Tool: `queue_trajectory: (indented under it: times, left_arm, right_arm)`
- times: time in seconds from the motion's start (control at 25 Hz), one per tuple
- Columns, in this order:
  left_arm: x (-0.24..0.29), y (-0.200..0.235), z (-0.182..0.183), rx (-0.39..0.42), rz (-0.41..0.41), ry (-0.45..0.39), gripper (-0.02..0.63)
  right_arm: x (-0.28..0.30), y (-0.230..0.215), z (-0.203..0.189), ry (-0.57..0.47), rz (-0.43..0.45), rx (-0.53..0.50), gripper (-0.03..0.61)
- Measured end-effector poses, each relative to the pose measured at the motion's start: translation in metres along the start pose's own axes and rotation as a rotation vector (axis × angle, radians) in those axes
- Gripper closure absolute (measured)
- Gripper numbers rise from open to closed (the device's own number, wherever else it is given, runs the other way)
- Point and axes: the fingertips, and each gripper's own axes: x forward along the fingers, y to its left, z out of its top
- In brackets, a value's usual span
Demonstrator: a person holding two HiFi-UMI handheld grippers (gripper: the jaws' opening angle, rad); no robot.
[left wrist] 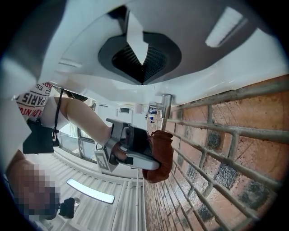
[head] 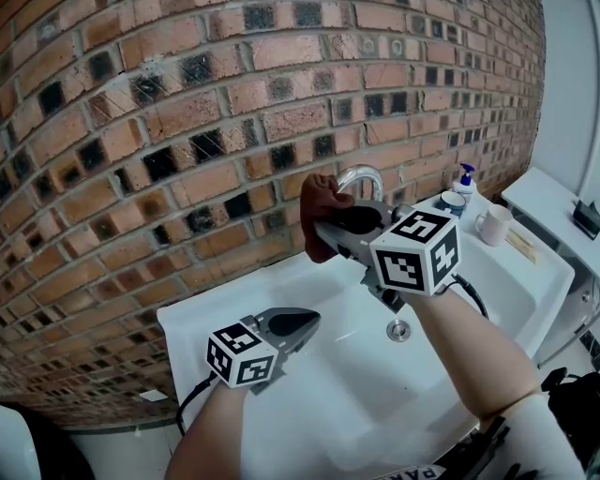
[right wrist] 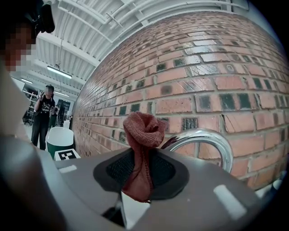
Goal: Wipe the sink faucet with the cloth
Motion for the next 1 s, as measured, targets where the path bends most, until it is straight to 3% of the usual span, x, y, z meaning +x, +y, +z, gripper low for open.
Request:
queue_trajectory:
  times: [0.52, 1.0]
  left_arm:
    - [0.0, 0.0, -0.001, 0.0, -0.004, 0.002, 0.607]
    - [0.001, 0.0, -0.001, -0.001, -0.005, 0.002, 0.607]
  right_arm:
    - [0.001, -0.012, -0.001, 0.035, -0.002, 0.032, 0.486]
    - [-0.027, -0.048, 0.04, -0.044, -0.078, 0.026, 0.485]
